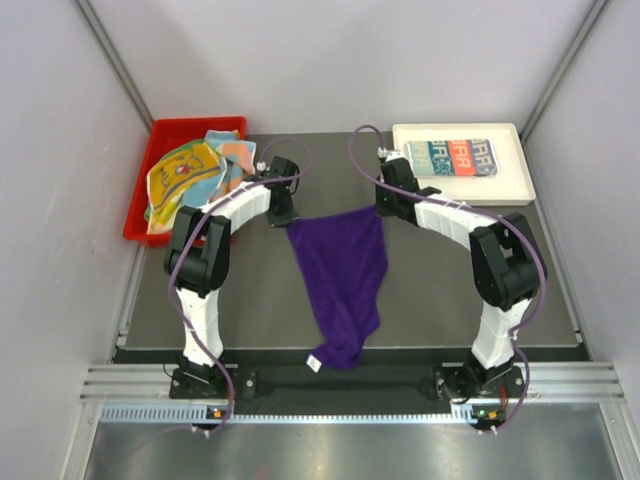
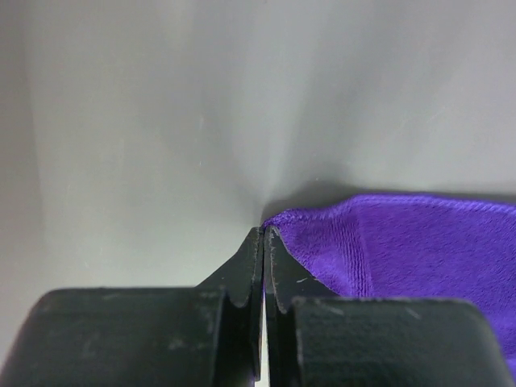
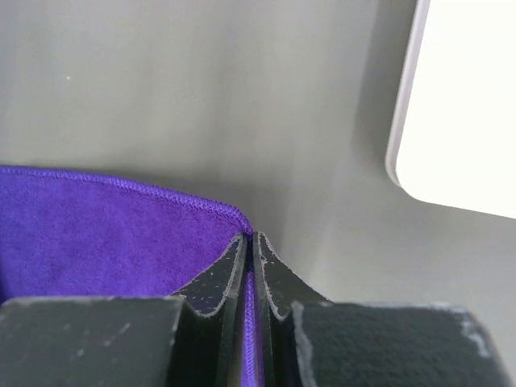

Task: Fold and stack the towels
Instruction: Flatten out the crumpled towel

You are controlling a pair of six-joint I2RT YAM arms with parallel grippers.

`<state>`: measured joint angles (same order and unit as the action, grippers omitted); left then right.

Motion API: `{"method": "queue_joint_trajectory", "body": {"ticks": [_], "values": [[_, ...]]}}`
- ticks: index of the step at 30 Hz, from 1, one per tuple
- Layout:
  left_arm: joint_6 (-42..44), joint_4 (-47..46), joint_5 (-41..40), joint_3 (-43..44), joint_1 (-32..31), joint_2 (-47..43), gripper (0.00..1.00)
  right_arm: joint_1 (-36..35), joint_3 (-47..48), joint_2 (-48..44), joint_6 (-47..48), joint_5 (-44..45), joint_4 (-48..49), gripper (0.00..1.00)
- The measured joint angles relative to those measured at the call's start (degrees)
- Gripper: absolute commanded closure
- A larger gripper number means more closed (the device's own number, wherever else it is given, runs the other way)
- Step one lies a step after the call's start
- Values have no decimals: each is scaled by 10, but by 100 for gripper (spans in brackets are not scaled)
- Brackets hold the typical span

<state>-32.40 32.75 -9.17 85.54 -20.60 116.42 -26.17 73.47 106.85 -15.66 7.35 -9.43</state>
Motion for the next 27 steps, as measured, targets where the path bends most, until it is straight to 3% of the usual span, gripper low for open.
{"method": "queue_joint_trajectory", "body": {"ticks": [8,11,15,27], "values": [[6,-2,10,-15,1,0,66,7,0,1,0,1,0,95],[7,-3,12,-18,1,-2,59,7,0,1,0,1,0,95],[7,-9,17,-24,1,-5,53,7,0,3,0,1,0,95],[-3,-43,59,-77,1,-46,50,9,0,6,0,1,0,95]]}}
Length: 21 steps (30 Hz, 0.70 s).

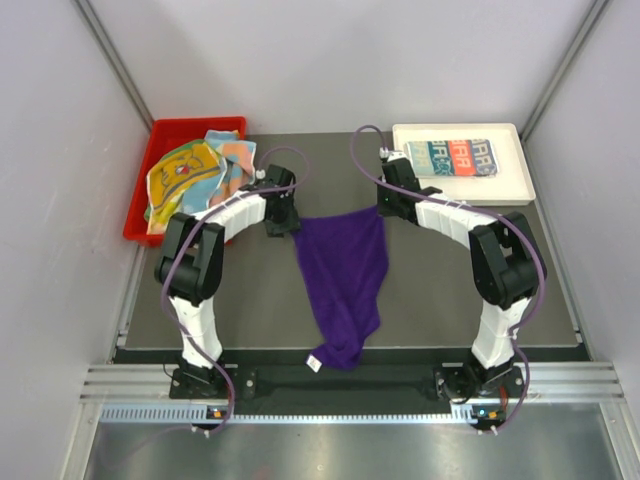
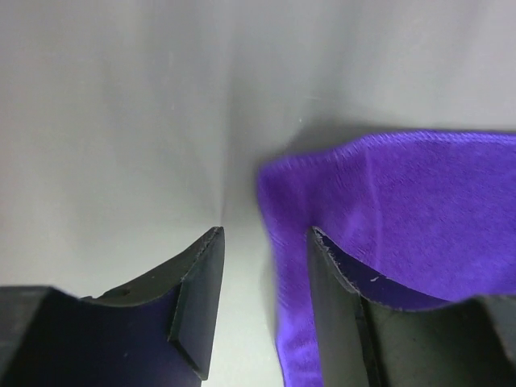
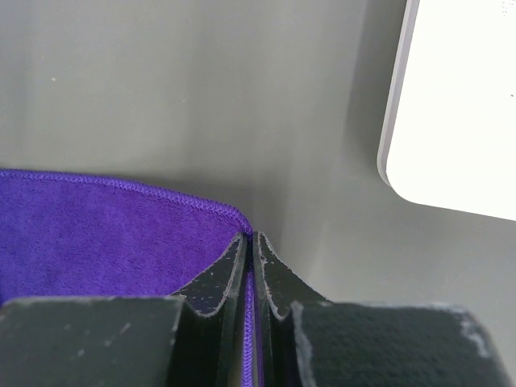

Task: Fold and stack the towels
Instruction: Flatten out the crumpled towel

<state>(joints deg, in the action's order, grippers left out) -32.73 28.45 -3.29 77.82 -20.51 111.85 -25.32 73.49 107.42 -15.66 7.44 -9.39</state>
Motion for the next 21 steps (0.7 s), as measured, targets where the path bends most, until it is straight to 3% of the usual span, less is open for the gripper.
{"method": "queue_joint_trajectory", "body": {"ticks": [10,21], "values": [[-17,-28,7,-16,0,-56,47,0,0,0,0,-3,0,95],[-7,-12,1,32,0,26,43,0,0,0,0,-9,0,95]]}}
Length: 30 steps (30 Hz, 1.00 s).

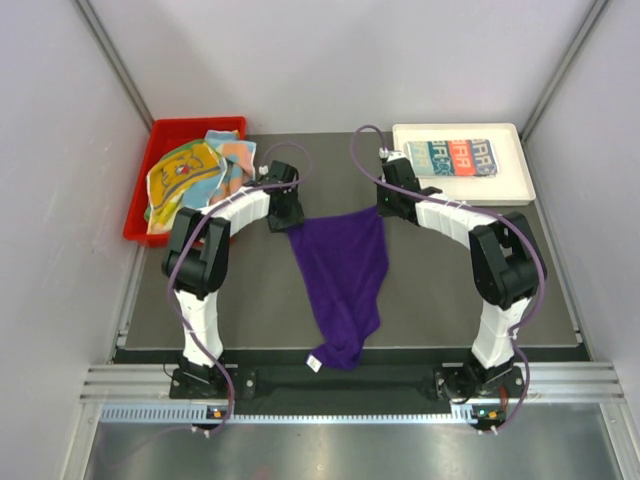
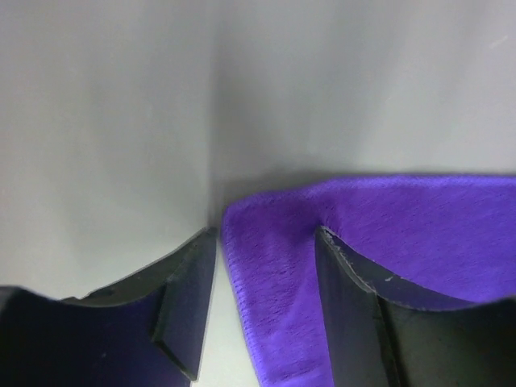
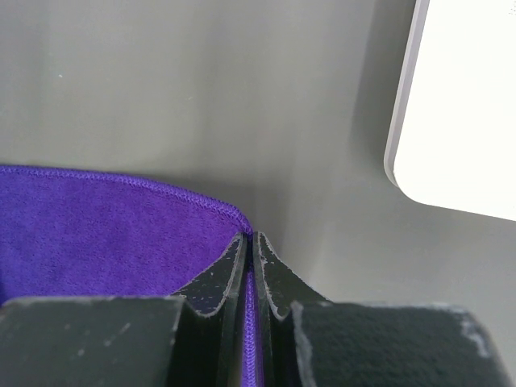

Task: Fold and stack the towels
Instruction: Flatten out the crumpled towel

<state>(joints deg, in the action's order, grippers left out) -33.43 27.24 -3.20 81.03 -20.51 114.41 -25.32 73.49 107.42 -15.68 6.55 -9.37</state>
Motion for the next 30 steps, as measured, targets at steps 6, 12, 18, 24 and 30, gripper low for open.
{"method": "queue_joint_trajectory", "body": {"ticks": [6,12,18,24,30], "values": [[0,3,-29,21,0,20,46,1,-4,0,0,-1,3,95],[-10,-15,-44,4,0,12,48,23,-18,-1,-4,-1,0,95],[-9,-20,-35,-6,0,6,48,41,-19,-1,-7,-1,-1,95],[2,-32,-7,-9,1,4,44,41,-19,-1,-9,-2,-1,95],[15,-45,30,-12,-1,4,44,41,-19,-1,-10,-4,0,96]]}}
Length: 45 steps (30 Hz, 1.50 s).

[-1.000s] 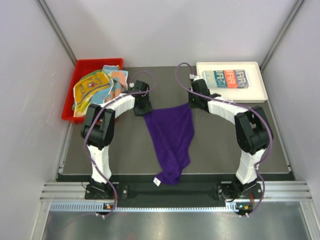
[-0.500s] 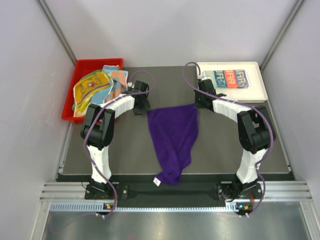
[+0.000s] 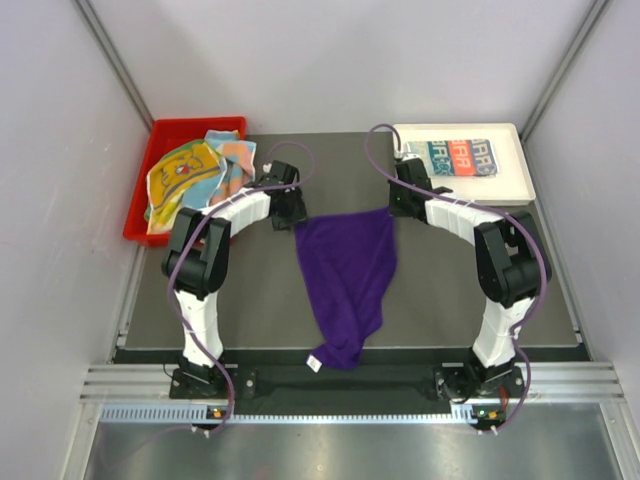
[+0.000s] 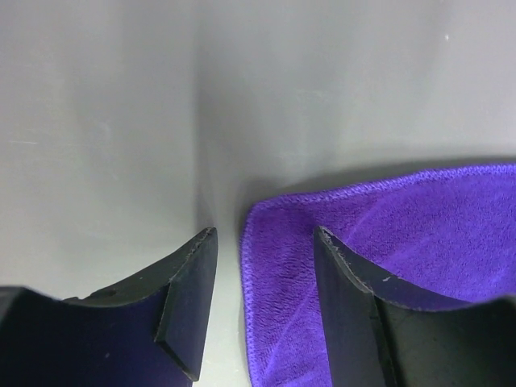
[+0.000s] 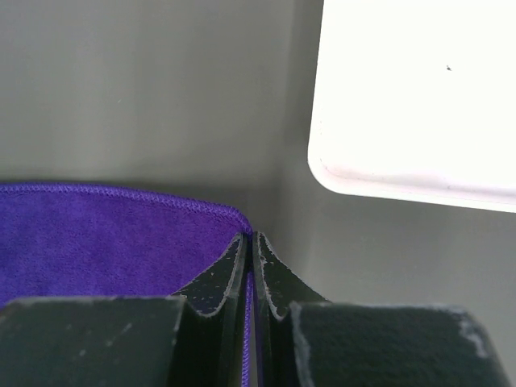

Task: Fold and stack the towels
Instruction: Flatten out the crumpled towel

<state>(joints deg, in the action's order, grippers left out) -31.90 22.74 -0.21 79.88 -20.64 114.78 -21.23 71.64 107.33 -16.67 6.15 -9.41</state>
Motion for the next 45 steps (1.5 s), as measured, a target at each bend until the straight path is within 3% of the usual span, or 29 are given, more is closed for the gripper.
{"method": "queue_joint_trajectory", "body": {"ticks": [11,18,26,38,45], "values": [[10,53,-50,65,-23,40,53,0,0,0,0,-3,0,96],[14,54,-79,68,-31,45,70,0,0,0,-1,-3,0,96],[10,45,-94,60,-39,43,100,0,0,0,-1,-6,0,96],[16,85,-120,49,-41,14,100,0,-1,-13,-1,-12,0,97],[35,122,-156,38,-44,-117,100,-12,-33,-110,0,-16,-4,100]]}}
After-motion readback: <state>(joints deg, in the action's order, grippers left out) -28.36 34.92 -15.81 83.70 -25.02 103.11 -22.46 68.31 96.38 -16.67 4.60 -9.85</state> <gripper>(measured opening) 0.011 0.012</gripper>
